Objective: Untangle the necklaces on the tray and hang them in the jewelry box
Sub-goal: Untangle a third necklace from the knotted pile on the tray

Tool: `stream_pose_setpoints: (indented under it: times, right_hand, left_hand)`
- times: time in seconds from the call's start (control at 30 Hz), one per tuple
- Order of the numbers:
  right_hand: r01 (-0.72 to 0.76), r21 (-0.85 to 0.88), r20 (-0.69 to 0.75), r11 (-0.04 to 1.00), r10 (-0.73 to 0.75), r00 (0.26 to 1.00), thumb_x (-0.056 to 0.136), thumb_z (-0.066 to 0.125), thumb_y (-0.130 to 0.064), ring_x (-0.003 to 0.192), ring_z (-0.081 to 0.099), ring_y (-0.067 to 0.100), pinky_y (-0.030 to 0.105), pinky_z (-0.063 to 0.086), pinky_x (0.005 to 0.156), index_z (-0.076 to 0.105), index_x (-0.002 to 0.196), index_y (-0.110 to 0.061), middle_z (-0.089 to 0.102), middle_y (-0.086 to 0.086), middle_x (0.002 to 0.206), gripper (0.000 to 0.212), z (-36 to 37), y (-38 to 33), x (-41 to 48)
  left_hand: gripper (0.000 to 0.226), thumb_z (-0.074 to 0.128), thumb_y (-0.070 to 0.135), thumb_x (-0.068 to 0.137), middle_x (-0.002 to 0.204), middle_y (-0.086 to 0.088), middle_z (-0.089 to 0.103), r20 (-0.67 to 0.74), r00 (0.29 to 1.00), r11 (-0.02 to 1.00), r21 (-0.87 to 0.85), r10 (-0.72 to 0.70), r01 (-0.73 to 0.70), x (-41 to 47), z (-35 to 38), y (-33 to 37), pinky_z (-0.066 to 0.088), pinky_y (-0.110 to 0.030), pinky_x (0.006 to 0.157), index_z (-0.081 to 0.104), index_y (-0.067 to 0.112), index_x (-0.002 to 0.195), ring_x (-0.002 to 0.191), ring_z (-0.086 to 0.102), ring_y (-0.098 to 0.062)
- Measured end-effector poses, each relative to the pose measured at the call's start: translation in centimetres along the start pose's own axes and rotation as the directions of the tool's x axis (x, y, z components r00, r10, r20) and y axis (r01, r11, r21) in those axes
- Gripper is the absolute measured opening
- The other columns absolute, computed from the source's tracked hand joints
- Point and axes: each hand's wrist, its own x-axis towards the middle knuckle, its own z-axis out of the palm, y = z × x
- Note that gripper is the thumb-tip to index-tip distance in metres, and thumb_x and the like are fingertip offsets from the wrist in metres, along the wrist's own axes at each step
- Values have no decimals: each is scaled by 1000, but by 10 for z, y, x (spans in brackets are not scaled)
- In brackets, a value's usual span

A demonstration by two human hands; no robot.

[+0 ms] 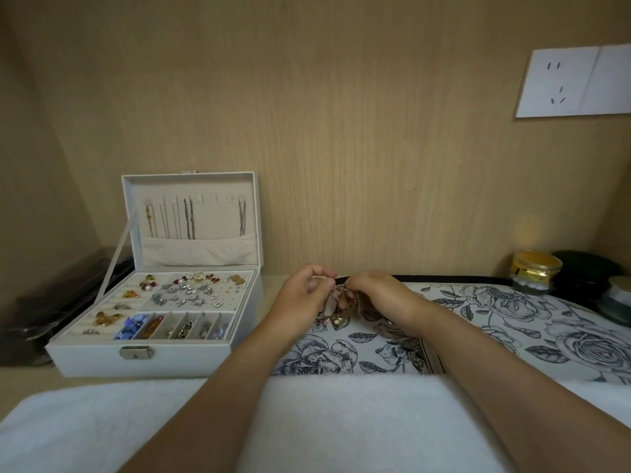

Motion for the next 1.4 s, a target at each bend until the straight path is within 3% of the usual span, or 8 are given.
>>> stream_pose_setpoints:
  times: [0.3, 0.43, 0.6, 0.7, 1.07, 1.13, 1.27, 1.4]
  right_hand:
    - [30, 69, -73, 997, -25, 997, 99, 59, -28, 77, 68, 19, 27, 52, 76, 78, 100, -10, 76, 16, 95, 26, -6, 2, -1]
    - [32, -21, -67, 999, -34, 997, 100, 59, -28, 59, 63, 6, 22, 53, 63, 79, 93, -12, 74, 1, 69, 26, -10, 7, 0]
    - [110, -169, -36, 979, -118, 992, 97, 64, -20, 67, 67, 12, 18, 53, 63, 75, 103, -17, 75, 2, 79, 13, -9, 6, 2]
    - [144, -282, -10, 948, -153, 988, 97, 64, -21, 76, 72, 19, 35, 61, 78, 74, 95, -17, 77, 3, 85, 11, -9, 7, 6]
    - [182, -113, -50, 977, -188, 981, 99, 59, -12, 64, 67, 16, 31, 54, 69, 64, 102, -10, 73, 9, 82, 6, -10, 0, 6]
    - [169, -168, -37, 971, -178, 983, 96, 64, -12, 65, 68, 13, 26, 55, 67, 65, 102, -14, 74, 6, 81, 7, -11, 0, 6]
    - [168, -423, -34, 890, -201, 979, 93, 69, -20, 62, 60, -7, 17, 47, 64, 72, 95, -22, 72, -8, 79, 4, -12, 1, 7]
    - [175, -455, -17, 873, -205, 979, 91, 69, -23, 72, 66, -1, 21, 53, 73, 75, 86, -24, 74, -9, 79, 8, -11, 1, 3]
  left_hand:
    - [8, 66, 23, 93, 71, 15, 65, -41, 993, 985, 137, 113, -107, -3, 0, -1, 44, -6, 61, 71, 18, 96, 63, 58, 10]
    - [11, 63, 26, 95, 81, 8, 71, -64, 990, 971, 213, 123, -107, 1, -3, -5, 51, -21, 74, 72, 26, 90, 78, 66, -5]
    - [24, 52, 23, 101, 69, 5, 61, -28, 995, 971, 224, 91, -82, 0, 0, -1, 41, -13, 59, 67, 18, 83, 60, 52, 0]
    - [26, 49, 20, 102, 66, 9, 61, -20, 997, 984, 166, 75, -70, -1, 1, 0, 43, -20, 63, 63, 17, 80, 59, 51, -3]
    - [11, 74, 21, 87, 81, 4, 73, 22, 998, 989, 135, 58, -60, 2, -2, -7, 53, -26, 75, 75, 22, 98, 71, 66, -7]
    - [12, 71, 26, 90, 85, 8, 74, 14, 992, 938, 323, 126, -123, 0, -6, -5, 49, -25, 79, 76, 27, 101, 77, 66, -4]
    - [17, 61, 34, 96, 102, 14, 71, 89, 871, 490, 797, 484, -354, -3, -8, 0, 32, -27, 89, 72, 30, 108, 98, 56, -9]
    - [22, 61, 22, 95, 106, 16, 66, 63, 859, 583, 709, 509, -397, -4, -4, 1, 29, -23, 94, 63, 29, 116, 102, 56, -7]
